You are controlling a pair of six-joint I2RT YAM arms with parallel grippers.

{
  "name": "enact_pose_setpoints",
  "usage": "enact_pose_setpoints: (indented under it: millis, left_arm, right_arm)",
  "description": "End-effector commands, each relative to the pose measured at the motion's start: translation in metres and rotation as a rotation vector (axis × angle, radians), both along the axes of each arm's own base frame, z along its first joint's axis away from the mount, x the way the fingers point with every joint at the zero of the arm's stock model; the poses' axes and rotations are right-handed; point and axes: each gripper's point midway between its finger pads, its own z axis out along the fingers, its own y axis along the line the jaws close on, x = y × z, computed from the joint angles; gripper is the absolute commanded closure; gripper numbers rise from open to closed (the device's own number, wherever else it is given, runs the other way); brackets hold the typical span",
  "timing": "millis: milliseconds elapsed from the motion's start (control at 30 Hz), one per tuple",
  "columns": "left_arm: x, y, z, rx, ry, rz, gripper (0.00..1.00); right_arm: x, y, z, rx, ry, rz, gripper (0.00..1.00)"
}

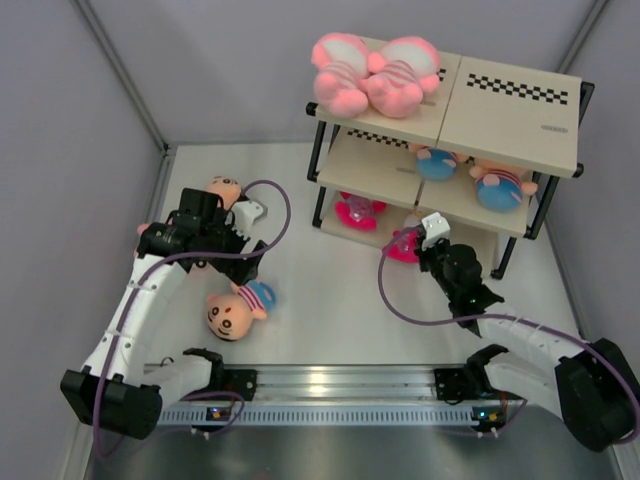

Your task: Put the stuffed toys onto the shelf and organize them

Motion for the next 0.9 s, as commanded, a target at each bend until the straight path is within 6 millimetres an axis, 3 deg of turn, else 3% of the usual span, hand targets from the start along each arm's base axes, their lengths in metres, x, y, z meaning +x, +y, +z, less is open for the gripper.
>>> enact_pose_setpoints:
  millis: [0,133,233,367,600,633,733,867]
  left_arm:
    - [0.002,-0.003,0.009,-0.015,-0.022,-0.011,0.01]
    - [0.003,-0.004,0.009,-0.015,-0.021,-0.011,0.01]
    - [0.003,-0.003,0.009,-0.013,-0.022,-0.008,0.01]
    - [0.002,-0.003,0.008,-0.014,-0.019,-0.009,0.01]
    - [0.002,-0.005,0.007,-0.021,-0.010,-0.009,0.01]
    - [0.002,-0.005,0.007,-0.021,-0.012,-0.011,0.01]
    - [0.001,-0.005,0.007,-0.021,-0.012,-0.011,0.01]
    - [0.000,-0.005,0.005,-0.020,-0.009,-0.019,0.01]
  right_arm:
    - [0.012,-0.017,0.017,0.011,-0.052,-0.070,0.97]
    - [0.017,-0.016,-0.006,-0.027,0.054,-0.059,0.88]
    - [0.020,-0.021,-0.010,-0.043,0.049,-0.080,0.85]
    - [0.023,-0.025,-0.003,-0.061,0.027,-0.103,0.79]
    - [0.017,-0.027,0.006,-0.083,0.098,-0.132,0.48]
    - [0.015,-0.034,0.006,-0.107,0.135,-0.175,0.46]
    - [0.011,-0.035,0.009,-0.116,0.188,-0.228,0.41]
    - [-0.013,-0.028,0.005,-0.238,0.253,-0.243,0.39]
